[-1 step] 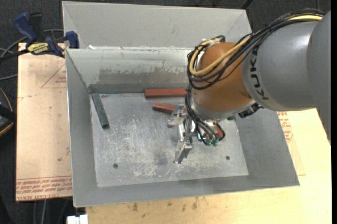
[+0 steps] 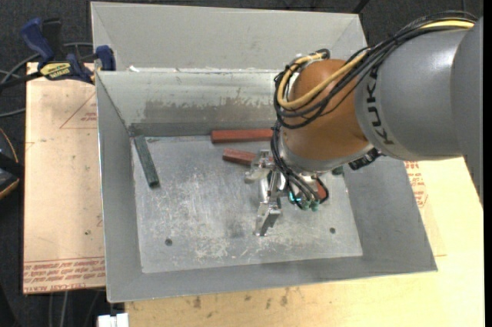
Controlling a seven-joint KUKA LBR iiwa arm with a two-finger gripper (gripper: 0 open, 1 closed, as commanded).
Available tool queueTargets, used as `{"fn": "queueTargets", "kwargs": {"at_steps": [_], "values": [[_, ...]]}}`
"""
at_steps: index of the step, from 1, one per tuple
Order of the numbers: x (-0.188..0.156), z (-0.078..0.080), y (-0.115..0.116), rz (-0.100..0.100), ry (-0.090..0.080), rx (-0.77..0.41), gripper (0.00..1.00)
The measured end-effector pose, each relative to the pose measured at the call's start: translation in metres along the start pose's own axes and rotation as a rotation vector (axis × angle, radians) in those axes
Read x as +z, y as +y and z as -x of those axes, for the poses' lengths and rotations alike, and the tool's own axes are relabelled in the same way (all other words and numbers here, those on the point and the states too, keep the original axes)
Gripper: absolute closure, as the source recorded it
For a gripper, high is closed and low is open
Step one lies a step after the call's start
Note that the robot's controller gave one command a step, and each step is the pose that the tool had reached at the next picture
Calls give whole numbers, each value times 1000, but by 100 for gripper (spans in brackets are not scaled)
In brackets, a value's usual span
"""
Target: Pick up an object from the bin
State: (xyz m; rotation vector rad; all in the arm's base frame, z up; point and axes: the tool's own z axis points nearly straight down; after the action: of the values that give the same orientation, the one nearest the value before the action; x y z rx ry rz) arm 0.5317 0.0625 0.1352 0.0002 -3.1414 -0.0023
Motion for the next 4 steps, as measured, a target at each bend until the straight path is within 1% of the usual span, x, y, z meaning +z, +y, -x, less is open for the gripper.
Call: {"fn": "queueTargets", "kwargs": {"at_steps": [1, 3, 4], "values": [[56, 57, -96, 4, -19, -91, 100], [56, 57, -96, 4, -19, -92, 100], [38, 86, -89, -1, -4, -302, 100]]}}
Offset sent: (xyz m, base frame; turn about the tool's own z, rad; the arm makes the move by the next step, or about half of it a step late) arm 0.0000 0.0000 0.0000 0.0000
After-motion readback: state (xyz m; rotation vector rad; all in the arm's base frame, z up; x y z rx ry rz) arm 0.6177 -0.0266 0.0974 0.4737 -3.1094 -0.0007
